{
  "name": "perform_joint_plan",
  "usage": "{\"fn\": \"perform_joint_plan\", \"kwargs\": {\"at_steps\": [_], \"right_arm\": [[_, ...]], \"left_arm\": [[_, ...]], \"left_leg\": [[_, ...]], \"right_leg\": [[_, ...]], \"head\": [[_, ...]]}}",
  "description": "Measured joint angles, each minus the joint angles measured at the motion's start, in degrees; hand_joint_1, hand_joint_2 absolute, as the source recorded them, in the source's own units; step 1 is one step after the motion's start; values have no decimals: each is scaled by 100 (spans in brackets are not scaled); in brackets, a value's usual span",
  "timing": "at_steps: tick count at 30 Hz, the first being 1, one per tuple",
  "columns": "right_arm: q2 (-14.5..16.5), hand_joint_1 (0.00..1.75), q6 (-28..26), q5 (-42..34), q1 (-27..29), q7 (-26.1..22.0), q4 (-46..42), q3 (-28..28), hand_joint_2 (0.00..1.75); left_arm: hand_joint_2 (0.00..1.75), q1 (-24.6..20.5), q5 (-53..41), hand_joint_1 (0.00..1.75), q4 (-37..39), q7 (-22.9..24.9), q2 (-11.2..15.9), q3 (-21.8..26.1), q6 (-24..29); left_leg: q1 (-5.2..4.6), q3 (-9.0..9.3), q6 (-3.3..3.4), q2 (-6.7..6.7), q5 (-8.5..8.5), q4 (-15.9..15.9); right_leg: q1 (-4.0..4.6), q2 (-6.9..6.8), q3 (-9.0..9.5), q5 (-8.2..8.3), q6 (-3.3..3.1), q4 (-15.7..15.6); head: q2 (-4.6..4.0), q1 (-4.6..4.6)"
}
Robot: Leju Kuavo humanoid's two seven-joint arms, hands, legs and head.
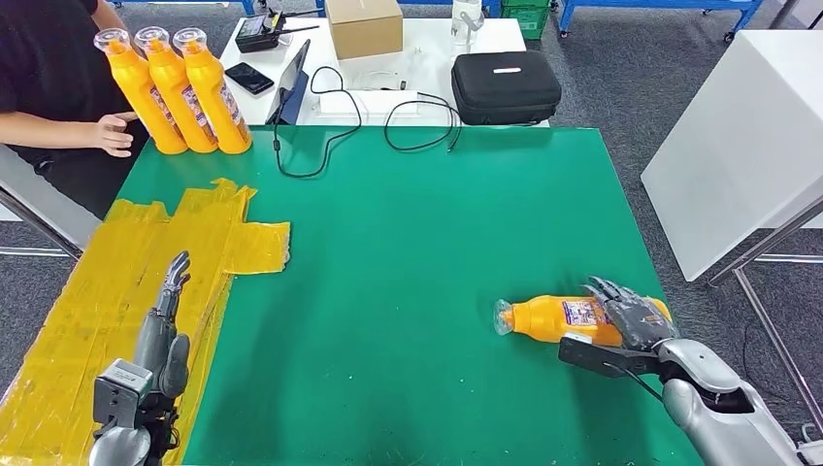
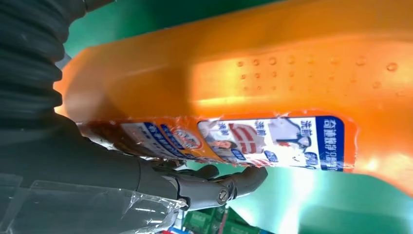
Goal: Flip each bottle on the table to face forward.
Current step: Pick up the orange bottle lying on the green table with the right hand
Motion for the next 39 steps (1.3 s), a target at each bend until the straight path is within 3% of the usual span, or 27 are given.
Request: {"fn": "perform_joint_plan", "kwargs": {"at_steps": [2,11,22,28,32,35,39], "right_arm": [[114,175,1,80,-183,-12,330,76,175],[326,175,-4,156,-687,-130,1258,275,175],[409,175,17,105,-864,-163,1536,325,175],[409,175,169,-406,-882,-417,1549,308,175],[512,175,152,-1114,-782,-750,1317,237,175],[879,175,189,-1804,-749,-994,951,161,175],[1642,175,389,-2497,-821,-999,440,172,175]], "left_arm": [[0,-45,23,0,20,0,0,-9,-13],[0,-182,110,0,92,0,0,-46,-4],[0,-193,121,0,121,0,0,-56,-6],[0,-225,300,0,195,12,-6,-55,-214],[175,-161,920,0,211,186,-81,-42,-804],[175,-82,1646,0,206,410,-226,-27,-1384],[175,27,2332,0,79,588,-534,-90,-1793]], "left_leg": [[1,10,0,13,-1,0],[3,67,6,19,-19,2],[2,74,11,21,-15,10],[3,74,12,15,-15,10],[7,72,12,24,-14,10],[9,72,5,63,-22,8],[14,46,5,72,-7,9]], "right_leg": [[1,7,4,1,-1,-1],[3,16,0,-4,-1,-7],[3,17,19,1,3,-8],[4,16,32,1,3,-8],[10,25,81,4,4,-8],[13,65,74,6,3,-7],[15,74,38,12,0,1]], "head": [[0,-1],[0,1],[0,1],[0,2],[0,4],[0,1],[0,-2]]}}
